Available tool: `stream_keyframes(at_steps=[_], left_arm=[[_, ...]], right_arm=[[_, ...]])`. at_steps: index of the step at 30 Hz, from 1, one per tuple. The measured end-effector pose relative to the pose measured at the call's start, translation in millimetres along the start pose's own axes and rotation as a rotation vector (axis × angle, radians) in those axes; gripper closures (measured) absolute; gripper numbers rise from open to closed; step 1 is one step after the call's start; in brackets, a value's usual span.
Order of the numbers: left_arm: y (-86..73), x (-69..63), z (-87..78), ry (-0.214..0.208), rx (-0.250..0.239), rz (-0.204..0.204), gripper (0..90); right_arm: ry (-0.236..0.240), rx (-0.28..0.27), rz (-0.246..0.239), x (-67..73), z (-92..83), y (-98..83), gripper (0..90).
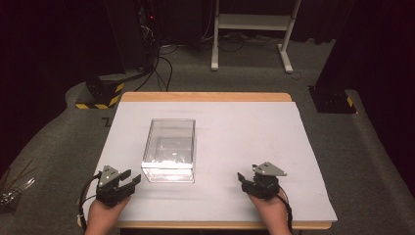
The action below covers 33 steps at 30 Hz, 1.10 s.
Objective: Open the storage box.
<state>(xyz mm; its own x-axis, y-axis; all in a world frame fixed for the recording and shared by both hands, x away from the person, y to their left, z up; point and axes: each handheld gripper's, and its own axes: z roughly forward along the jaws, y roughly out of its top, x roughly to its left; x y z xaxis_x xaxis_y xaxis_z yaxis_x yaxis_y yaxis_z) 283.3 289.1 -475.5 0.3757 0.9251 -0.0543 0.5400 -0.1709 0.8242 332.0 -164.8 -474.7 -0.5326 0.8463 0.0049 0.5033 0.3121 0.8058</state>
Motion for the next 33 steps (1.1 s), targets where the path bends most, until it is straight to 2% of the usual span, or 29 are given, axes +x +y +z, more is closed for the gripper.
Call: stream_keyframes(at_steps=[4, 5, 6, 7, 8, 9, 10, 11, 12, 16, 19, 21, 23, 26, 29, 33], left_arm=[[0.6, -13.6, -4.4, -0.034, -0.022, 0.035, 51.7], [2.3, -16.1, -3.7, -0.036, -0.031, 0.044, 53.1], [3.5, -18.9, -2.4, -0.038, -0.036, 0.047, 53.1], [5.2, -23.4, 1.8, -0.045, -0.034, 0.056, 56.6], [5.2, -23.4, 1.8, -0.045, -0.034, 0.056, 58.3], [5.7, -25.7, 4.4, -0.045, -0.030, 0.054, 59.9], [5.9, -27.5, 6.5, -0.042, -0.028, 0.054, 59.9], [6.1, -28.7, 8.2, -0.036, -0.027, 0.056, 63.0], [6.3, -29.6, 9.5, -0.028, -0.027, 0.055, 63.0], [7.2, -30.1, 10.9, -0.006, -0.040, 0.026, 71.1], [6.8, -26.0, 10.7, 0.001, -0.042, -0.003, 81.8], [6.6, -25.2, 10.9, -0.003, -0.044, -0.001, 83.8], [7.5, -26.6, 11.9, 0.018, -0.044, 0.016, 84.2], [9.0, -24.9, 15.2, 0.011, -0.049, 0.006, 84.4], [14.4, -24.4, 23.0, 0.019, -0.048, 0.017, 84.4], [21.6, -17.6, 34.9, 0.024, -0.055, 0.019, 84.5]], right_arm=[[0.087, -0.018, -0.052, 29.9, 3.6, 9.2, 40.5], [0.130, -0.026, -0.080, 45.7, 7.3, 13.9, 43.2], [0.130, -0.026, -0.080, 45.7, 7.3, 13.9, 43.2], [0.174, -0.032, -0.091, 59.6, 12.6, 18.2, 44.9], [0.174, -0.032, -0.091, 59.6, 12.6, 18.2, 44.9], [0.210, -0.034, -0.093, 70.2, 19.9, 22.4, 46.0], [0.210, -0.034, -0.093, 70.2, 19.9, 22.4, 46.0], [0.225, -0.037, -0.098, 79.8, 26.5, 25.7, 48.7], [0.225, -0.037, -0.098, 79.8, 26.5, 25.7, 48.7], [0.247, -0.043, -0.105, 96.0, 39.3, 30.8, 56.9], [0.267, -0.048, -0.120, 104.8, 47.4, 35.2, 67.6], [0.250, -0.054, -0.157, 113.1, 51.8, 38.5, 78.2], [0.235, -0.056, -0.162, 114.4, 52.4, 39.4, 78.1], [0.233, -0.062, -0.165, 112.6, 54.8, 40.4, 79.1], [0.216, -0.067, -0.141, 105.3, 62.5, 45.1, 79.8], [0.207, -0.069, -0.140, 100.0, 72.9, 52.5, 79.8]])
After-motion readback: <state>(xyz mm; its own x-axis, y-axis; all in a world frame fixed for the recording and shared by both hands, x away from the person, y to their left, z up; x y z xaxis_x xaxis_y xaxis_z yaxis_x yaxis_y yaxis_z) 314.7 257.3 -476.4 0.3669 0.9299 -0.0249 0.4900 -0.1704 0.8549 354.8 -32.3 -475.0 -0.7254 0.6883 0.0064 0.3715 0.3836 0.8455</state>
